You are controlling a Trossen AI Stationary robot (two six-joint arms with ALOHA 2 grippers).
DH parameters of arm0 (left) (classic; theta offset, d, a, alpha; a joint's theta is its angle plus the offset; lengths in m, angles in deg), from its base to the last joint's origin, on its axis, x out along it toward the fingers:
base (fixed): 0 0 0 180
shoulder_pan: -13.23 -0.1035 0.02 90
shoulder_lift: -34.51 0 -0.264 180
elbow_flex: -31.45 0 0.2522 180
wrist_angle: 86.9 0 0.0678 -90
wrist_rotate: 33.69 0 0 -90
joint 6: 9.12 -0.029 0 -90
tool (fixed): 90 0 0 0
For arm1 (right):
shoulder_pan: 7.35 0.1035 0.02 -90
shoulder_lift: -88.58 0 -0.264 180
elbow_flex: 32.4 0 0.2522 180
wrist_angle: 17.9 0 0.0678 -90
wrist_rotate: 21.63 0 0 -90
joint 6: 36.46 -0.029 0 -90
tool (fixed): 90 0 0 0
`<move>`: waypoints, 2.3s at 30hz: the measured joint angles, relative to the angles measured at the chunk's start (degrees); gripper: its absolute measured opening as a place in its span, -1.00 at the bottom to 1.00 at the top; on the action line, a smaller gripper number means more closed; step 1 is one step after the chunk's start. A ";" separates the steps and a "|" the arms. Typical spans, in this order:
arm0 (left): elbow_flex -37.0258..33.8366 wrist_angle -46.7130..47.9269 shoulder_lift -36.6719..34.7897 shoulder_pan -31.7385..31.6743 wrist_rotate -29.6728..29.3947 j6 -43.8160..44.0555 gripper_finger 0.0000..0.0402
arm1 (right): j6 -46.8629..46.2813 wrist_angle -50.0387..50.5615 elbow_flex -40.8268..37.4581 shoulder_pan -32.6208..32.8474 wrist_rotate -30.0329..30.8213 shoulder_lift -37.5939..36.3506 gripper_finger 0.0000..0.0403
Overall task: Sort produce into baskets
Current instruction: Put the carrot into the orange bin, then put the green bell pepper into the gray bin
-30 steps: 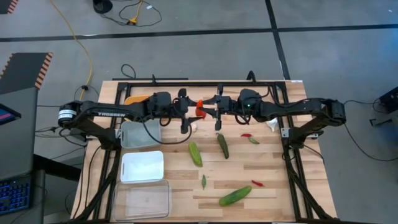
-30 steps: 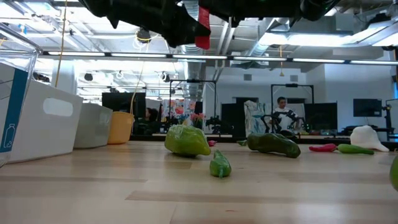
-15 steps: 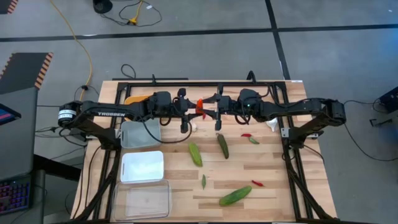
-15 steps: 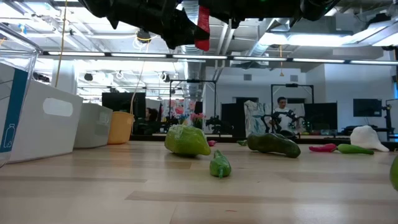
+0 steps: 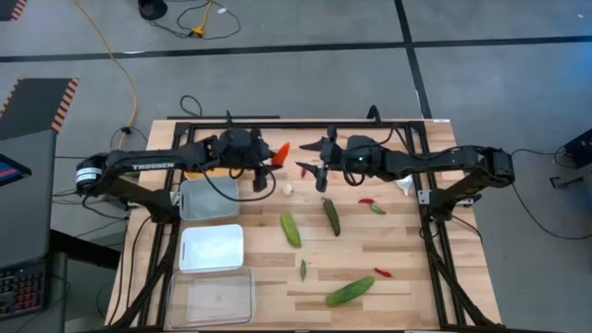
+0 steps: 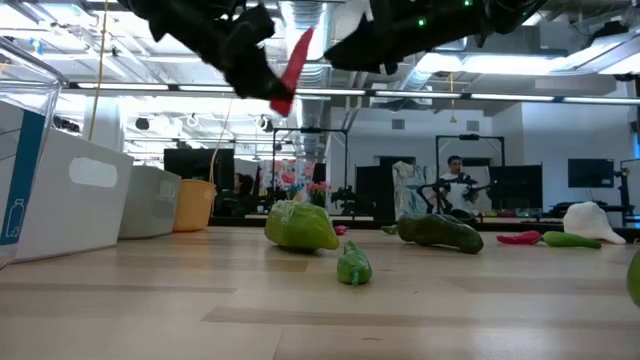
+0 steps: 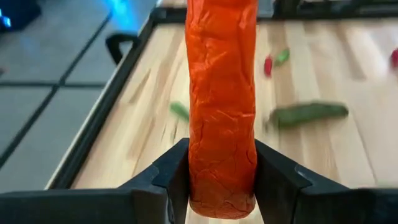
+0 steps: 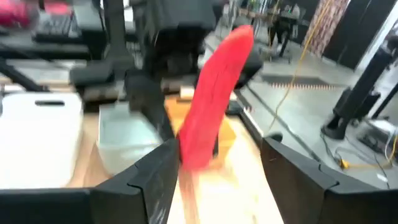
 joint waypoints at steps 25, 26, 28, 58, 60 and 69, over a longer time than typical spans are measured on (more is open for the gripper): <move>-6.09 45.07 -8.75 -8.09 -20.71 2.03 -0.33 | -20.64 30.80 0.00 2.70 0.16 0.00 0.27; -6.62 45.13 -8.75 -8.09 -22.09 2.01 -0.31 | -21.43 31.87 0.00 3.19 0.16 0.02 0.27; -7.66 45.09 -8.75 -8.08 -24.51 2.22 -0.27 | -23.15 34.16 0.00 4.13 0.14 0.00 0.27; -10.32 43.29 -8.71 -7.91 -27.79 4.63 0.25 | -45.62 42.69 0.02 12.76 0.20 12.00 0.27; -10.32 43.31 -8.70 -7.91 -27.74 4.63 0.24 | -45.60 43.11 0.05 12.57 0.40 12.88 0.27; -10.32 43.31 -8.70 -7.89 -27.71 4.66 0.24 | -45.45 44.64 0.05 12.28 0.34 17.62 0.26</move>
